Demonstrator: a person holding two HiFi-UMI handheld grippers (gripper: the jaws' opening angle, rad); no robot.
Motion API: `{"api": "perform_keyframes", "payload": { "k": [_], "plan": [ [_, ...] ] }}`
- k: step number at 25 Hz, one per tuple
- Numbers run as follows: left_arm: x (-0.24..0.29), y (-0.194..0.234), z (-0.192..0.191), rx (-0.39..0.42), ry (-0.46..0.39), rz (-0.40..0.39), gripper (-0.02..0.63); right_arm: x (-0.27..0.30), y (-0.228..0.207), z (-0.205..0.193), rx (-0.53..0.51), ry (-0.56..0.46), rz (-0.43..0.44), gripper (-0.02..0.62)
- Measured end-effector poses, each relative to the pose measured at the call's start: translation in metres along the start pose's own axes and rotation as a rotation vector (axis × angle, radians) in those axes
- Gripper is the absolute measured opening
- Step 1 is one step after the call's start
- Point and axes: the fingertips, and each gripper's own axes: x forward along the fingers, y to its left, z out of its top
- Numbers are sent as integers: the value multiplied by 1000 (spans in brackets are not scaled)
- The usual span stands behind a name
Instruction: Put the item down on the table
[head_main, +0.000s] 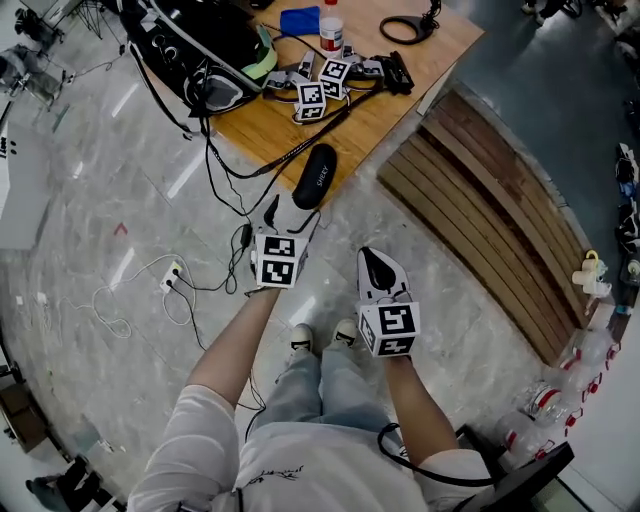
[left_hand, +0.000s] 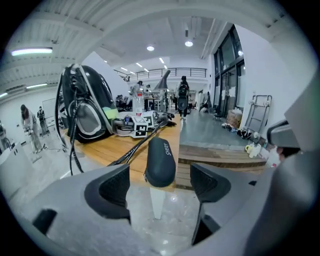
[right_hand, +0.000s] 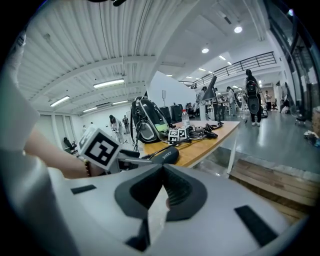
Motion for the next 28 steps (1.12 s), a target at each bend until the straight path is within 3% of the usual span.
{"api": "perform_keyframes", "payload": {
  "k": [5, 10, 12, 20, 24, 28],
  "plan": [
    [-103, -25, 16, -57, -79, -5, 236, -41, 32, 22, -30, -13, 33, 4],
    [-198, -37, 17, 19, -95, 66, 48, -92, 69, 34, -72, -23, 74, 5],
    [-228, -41, 13, 10, -101, 76, 6, -109, 77, 33, -68, -24, 69, 4],
    [-298, -53, 27, -126, -231, 33, 6, -135, 114, 50, 85, -34, 78, 3],
    [-316, -49, 35, -104, -259, 51, 5, -148, 129, 51, 43, -35, 83, 3],
    [-325, -65, 43, -73, -279, 18, 5, -158, 132, 49, 33, -46, 78, 3]
  ]
}}
